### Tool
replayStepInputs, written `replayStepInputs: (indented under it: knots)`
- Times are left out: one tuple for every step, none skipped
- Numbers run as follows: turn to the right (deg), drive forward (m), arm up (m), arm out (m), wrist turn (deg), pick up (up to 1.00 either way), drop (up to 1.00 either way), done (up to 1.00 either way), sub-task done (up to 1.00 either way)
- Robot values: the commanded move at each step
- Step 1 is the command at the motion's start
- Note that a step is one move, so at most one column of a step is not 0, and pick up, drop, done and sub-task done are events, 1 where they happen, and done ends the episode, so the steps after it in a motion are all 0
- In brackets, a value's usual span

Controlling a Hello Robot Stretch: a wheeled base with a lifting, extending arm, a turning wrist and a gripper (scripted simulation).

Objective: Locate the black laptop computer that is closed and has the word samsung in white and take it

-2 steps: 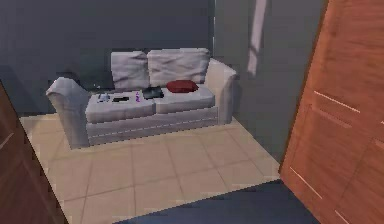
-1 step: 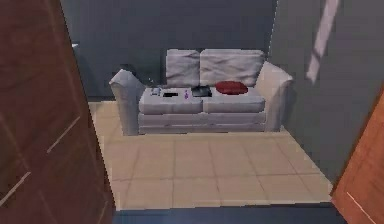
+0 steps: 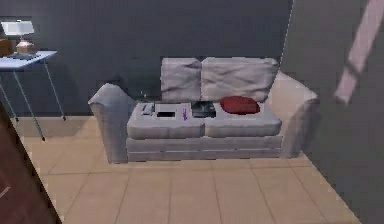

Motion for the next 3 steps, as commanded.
replayStepInputs:
  knots:
    - [-9.0, 0.00, 0.00, 0.00, 0.0, 0.00, 0.00, 0.00, 0.00]
    - [0.0, 1.00, 0.00, 0.00, 0.0, 0.00, 0.00, 0.00, 0.00]
    - [-12.0, 0.00, 0.00, 0.00, 0.0, 0.00, 0.00, 0.00, 0.00]
